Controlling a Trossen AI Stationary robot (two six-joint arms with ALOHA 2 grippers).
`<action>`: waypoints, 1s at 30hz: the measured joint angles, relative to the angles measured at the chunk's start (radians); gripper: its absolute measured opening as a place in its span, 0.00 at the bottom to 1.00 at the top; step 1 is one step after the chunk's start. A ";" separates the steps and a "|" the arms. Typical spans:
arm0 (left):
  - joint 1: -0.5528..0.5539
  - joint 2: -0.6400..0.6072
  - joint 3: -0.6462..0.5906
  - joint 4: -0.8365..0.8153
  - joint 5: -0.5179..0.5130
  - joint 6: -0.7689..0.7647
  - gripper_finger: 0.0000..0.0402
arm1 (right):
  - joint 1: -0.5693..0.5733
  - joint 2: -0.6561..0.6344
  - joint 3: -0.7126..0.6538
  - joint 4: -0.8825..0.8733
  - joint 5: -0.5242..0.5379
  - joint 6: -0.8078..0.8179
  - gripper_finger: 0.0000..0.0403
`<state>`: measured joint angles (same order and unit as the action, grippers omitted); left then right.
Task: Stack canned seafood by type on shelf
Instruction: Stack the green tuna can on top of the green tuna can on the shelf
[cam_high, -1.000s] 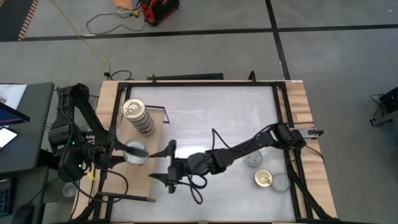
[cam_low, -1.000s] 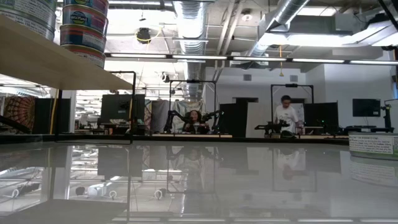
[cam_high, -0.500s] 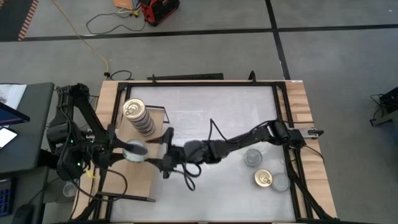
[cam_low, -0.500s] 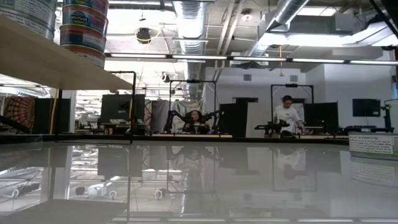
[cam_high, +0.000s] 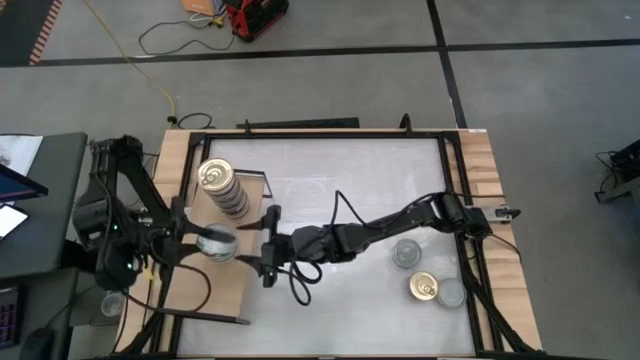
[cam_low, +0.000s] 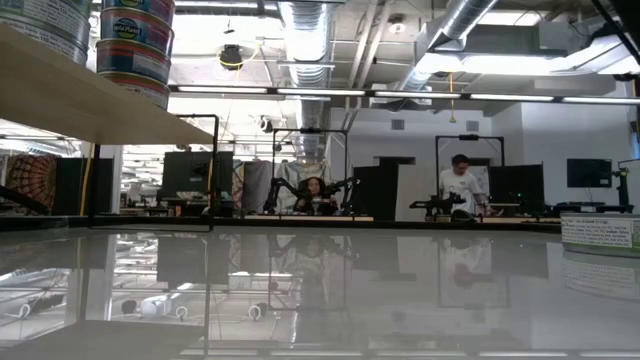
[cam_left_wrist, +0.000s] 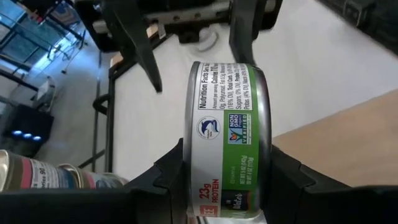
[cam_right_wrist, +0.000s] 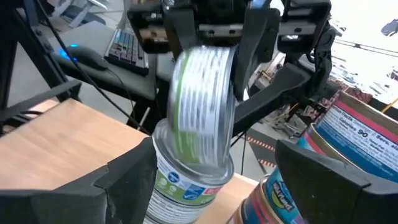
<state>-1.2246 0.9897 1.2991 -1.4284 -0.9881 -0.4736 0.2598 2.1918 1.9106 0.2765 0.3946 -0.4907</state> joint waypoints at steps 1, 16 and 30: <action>0.000 0.008 0.000 -0.011 -0.002 -0.004 0.35 | -0.001 0.000 0.000 0.001 0.000 0.000 0.88; 0.000 0.128 0.028 -0.141 -0.084 -0.040 0.35 | -0.014 0.002 0.000 -0.014 -0.003 -0.002 0.88; 0.035 0.079 0.044 -0.143 -0.002 -0.062 0.35 | -0.016 0.004 0.000 -0.003 -0.045 -0.001 0.88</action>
<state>-1.1894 1.0683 1.3434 -1.5711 -0.9897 -0.5351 0.2436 2.1956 1.9106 0.2737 0.3500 -0.4912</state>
